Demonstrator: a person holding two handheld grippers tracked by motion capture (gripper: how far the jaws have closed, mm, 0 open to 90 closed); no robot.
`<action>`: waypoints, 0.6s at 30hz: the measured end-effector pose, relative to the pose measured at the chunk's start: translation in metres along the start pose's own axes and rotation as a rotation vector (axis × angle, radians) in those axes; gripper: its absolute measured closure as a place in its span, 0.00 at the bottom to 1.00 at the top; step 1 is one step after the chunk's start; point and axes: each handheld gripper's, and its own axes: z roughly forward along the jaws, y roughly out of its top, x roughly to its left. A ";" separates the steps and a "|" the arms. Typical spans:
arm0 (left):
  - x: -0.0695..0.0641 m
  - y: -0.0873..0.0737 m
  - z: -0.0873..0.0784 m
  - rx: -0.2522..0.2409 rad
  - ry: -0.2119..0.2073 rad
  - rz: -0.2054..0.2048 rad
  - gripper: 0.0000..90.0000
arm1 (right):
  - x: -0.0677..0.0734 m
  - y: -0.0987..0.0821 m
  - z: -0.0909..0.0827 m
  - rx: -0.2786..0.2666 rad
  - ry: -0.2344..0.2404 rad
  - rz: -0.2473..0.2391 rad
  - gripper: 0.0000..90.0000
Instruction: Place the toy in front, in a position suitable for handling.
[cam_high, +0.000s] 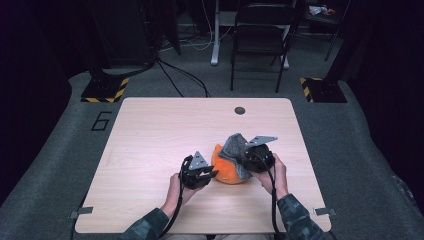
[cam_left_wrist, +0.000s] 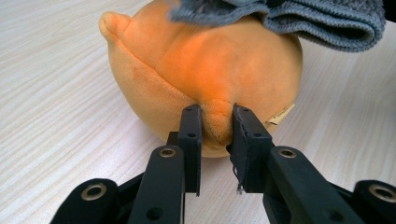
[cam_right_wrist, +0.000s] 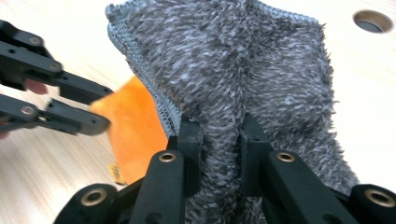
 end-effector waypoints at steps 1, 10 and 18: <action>0.000 0.000 0.000 0.000 0.000 0.000 0.83 | -0.001 -0.001 -0.001 0.007 -0.005 0.015 0.83; 0.000 0.000 0.000 0.000 -0.001 0.004 0.83 | -0.023 -0.013 -0.004 0.032 -0.018 0.067 0.83; 0.000 0.001 0.001 -0.006 -0.003 0.001 0.83 | -0.035 -0.021 -0.001 0.087 -0.043 0.125 0.83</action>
